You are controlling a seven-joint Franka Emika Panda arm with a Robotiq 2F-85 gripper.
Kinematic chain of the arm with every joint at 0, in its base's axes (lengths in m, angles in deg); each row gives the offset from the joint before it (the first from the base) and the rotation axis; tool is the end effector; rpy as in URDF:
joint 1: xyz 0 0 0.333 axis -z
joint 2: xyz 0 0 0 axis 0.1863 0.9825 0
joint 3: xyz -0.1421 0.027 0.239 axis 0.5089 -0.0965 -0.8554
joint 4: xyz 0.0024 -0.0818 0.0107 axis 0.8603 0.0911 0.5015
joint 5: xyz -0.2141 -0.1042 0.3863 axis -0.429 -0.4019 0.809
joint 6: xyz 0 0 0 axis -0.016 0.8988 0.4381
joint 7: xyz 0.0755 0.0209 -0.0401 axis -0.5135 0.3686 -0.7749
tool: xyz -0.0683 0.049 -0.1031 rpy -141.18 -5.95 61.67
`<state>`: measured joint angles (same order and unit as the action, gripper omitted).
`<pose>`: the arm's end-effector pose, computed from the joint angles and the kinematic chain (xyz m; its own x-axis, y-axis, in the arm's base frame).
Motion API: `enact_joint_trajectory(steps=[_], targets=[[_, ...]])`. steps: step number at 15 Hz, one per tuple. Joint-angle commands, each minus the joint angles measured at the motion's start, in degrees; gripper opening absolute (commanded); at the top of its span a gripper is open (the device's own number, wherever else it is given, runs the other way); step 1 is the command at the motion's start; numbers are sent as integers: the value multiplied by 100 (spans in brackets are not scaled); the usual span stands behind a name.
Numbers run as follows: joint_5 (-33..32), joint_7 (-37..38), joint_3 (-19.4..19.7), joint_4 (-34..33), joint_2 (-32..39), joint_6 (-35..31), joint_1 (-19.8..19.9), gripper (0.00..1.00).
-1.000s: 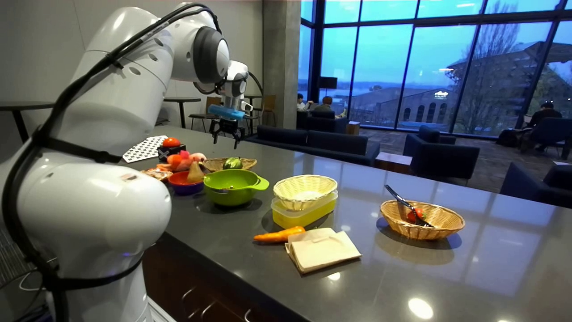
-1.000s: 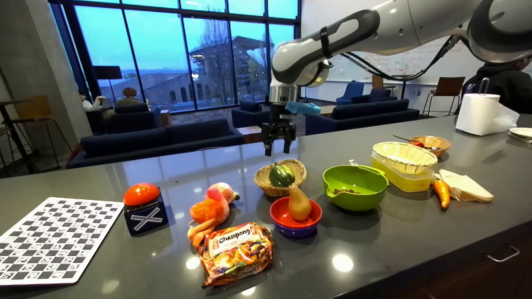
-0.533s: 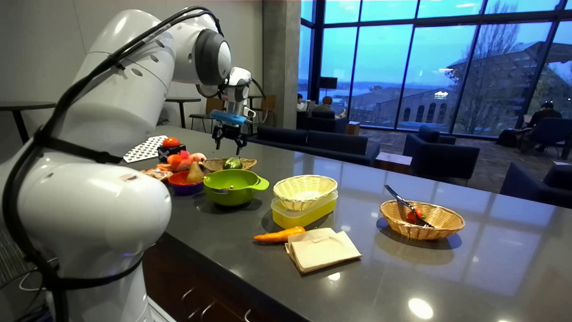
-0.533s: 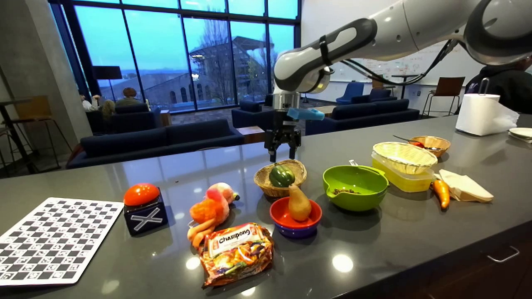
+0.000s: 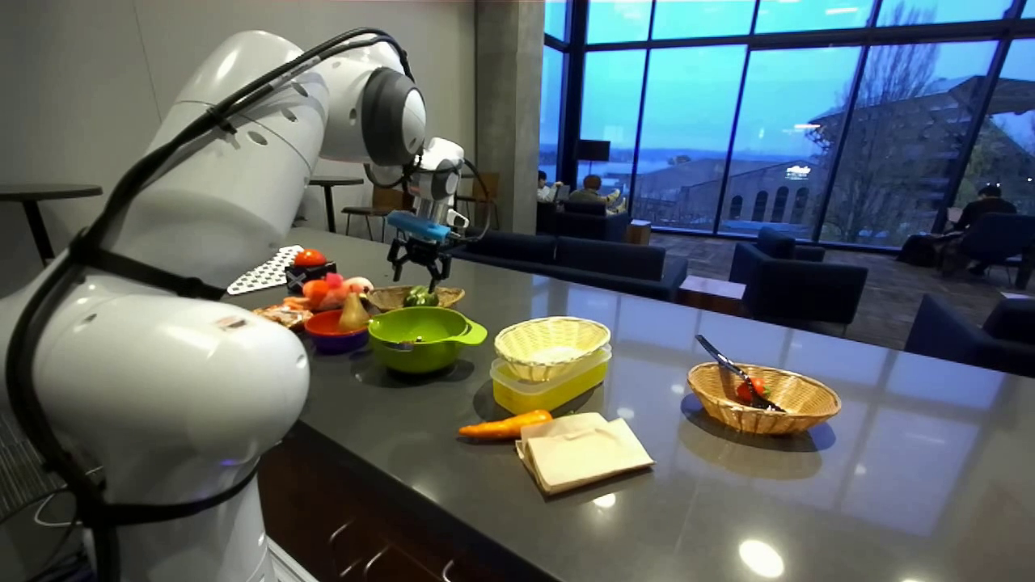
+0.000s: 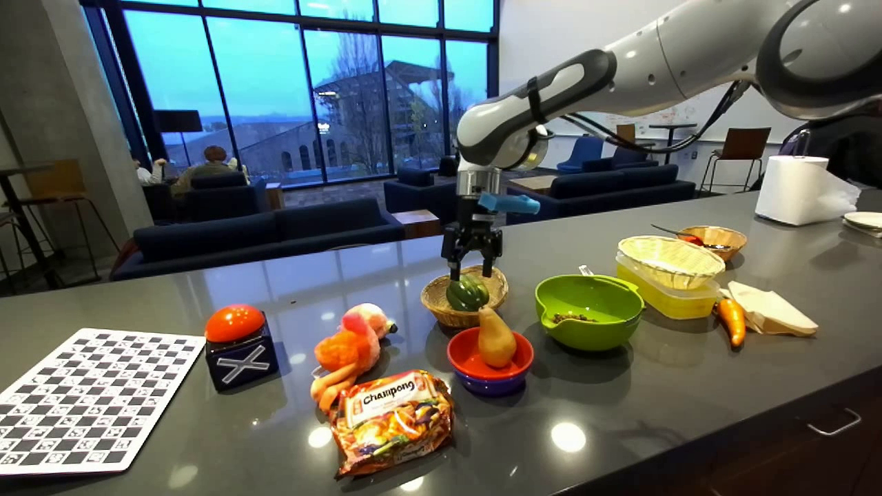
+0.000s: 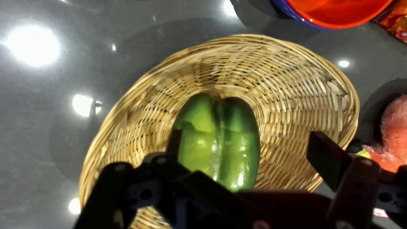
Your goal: Remove the green pepper from the basket on the left and put it in the white basket on the right
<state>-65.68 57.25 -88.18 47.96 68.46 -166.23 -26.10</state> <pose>0.6705 0.3435 0.2668 0.9249 0.3706 -0.0850 0.3404 -0.9068 -0.2486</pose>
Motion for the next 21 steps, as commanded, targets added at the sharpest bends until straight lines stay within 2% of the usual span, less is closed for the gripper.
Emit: enact_joint_trajectory(steps=[1, 9, 15, 16, 17, 19, 21], targets=[[151, -146, 1, -80, 170, -131, 55, 100], [-149, -418, 71, -353, 580, -831, -53, 100], [-132, -410, 59, -486, 748, -1112, -44, 100], [-121, -397, 57, -448, 734, -1150, -38, 75], [-133, -399, 63, -452, 743, -1172, -39, 74], [-135, -343, 72, -419, 714, -1193, -51, 61], [-139, -315, 78, -409, 696, -1183, -58, 59]])
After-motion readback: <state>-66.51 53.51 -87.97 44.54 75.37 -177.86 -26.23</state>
